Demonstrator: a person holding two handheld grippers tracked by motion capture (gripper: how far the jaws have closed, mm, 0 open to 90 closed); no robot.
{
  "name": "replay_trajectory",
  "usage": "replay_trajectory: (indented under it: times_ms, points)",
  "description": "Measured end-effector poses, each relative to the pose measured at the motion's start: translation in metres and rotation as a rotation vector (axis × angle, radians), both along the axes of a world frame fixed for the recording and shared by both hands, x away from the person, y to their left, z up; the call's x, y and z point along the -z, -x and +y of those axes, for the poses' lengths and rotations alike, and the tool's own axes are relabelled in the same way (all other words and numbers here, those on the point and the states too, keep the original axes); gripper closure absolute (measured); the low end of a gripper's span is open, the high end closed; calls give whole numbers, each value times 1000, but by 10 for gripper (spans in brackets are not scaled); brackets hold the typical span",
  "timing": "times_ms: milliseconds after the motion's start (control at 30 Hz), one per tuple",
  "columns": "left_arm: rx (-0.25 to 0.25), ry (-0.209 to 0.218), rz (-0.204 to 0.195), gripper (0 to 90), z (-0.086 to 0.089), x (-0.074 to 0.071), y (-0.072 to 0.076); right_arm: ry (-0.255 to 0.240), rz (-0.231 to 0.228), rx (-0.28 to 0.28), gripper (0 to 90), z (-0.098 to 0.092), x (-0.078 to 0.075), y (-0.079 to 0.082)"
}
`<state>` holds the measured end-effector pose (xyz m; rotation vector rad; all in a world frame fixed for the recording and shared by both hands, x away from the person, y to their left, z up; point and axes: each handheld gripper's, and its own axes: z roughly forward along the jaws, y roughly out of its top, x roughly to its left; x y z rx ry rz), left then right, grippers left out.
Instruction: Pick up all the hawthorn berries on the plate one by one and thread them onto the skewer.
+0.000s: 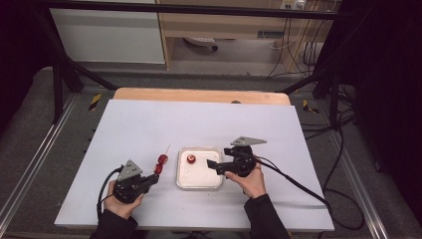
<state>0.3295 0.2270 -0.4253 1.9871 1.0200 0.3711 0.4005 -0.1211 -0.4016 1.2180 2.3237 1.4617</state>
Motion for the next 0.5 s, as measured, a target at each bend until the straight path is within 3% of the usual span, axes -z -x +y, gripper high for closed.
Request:
replay_trajectory:
  times_ms: [200,500]
  points:
    - [3,-28,3,878,8,4,-3,165,38,-101,156,29,-9,-16]
    - [1,-46,7,878,12,6,-5,369,121,-155,237,71,-13,-45]
